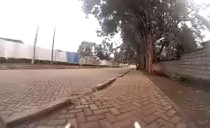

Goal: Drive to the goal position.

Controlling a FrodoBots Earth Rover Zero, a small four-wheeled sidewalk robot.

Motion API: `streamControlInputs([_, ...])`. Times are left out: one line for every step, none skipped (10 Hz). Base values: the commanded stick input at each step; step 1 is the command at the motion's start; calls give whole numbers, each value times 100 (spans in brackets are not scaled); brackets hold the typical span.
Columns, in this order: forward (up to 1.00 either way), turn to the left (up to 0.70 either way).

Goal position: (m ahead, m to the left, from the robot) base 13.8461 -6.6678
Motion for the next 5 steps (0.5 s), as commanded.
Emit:
streamControlInputs([0, 0])
streamControlInputs([0, 0])
streamControlInputs([0, 0])
streamControlInputs([0, 0])
streamControlInputs([50, 0])
